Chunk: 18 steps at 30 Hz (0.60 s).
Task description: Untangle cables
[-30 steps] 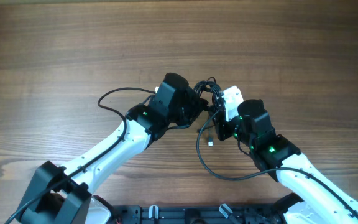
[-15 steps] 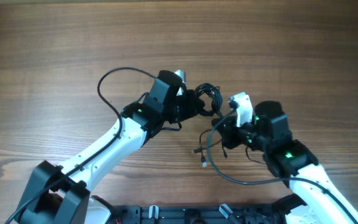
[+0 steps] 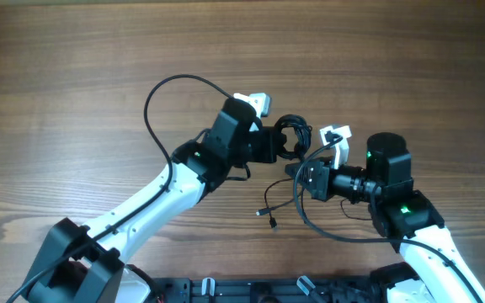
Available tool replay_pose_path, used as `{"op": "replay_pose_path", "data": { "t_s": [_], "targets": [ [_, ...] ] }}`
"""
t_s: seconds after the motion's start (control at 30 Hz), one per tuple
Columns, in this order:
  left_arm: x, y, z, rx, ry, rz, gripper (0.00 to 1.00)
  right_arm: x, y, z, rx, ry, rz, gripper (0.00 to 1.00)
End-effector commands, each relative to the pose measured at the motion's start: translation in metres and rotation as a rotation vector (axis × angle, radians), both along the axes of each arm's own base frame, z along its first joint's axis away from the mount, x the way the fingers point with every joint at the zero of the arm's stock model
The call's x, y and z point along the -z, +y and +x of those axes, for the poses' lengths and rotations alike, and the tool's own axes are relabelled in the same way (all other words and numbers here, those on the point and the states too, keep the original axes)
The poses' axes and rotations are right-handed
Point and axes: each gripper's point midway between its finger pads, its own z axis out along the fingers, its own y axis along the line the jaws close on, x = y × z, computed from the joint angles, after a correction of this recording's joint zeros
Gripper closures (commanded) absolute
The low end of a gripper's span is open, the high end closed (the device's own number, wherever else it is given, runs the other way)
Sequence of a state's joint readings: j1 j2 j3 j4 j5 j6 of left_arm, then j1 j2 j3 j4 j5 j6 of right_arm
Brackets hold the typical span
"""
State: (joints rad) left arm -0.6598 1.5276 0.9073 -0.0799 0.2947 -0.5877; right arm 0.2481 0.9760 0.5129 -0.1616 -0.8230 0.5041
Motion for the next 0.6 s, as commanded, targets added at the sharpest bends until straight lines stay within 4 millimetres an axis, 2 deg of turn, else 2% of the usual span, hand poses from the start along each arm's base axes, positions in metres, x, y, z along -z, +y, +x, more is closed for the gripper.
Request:
{"op": "replay_pose_path", "data": {
  "t_s": [0.0,0.1,0.23,0.37,0.57],
  "targets": [
    [0.005,0.009,0.004,-0.043,-0.054,0.089,0.96,-0.003,-0.016,0.015,0.113,0.049,0.026,0.96],
    [0.006,0.008,0.001,-0.034,-0.043,0.09,0.96,-0.008,-0.026,0.027,0.169,0.028,0.034,0.96],
    [-0.006,-0.009,-0.004,0.022,-0.067,0.025,0.96,-0.01,-0.026,0.035,0.185,0.014,0.047,0.96],
    [-0.022,-0.033,-0.016,0.099,-0.105,-0.049,0.96,0.009,-0.03,0.045,0.224,0.064,0.012,0.96],
    [-0.013,-0.042,-0.037,0.173,-0.1,-0.006,0.96,0.034,-0.038,0.064,0.319,0.134,-0.019,0.96]
  ]
}}
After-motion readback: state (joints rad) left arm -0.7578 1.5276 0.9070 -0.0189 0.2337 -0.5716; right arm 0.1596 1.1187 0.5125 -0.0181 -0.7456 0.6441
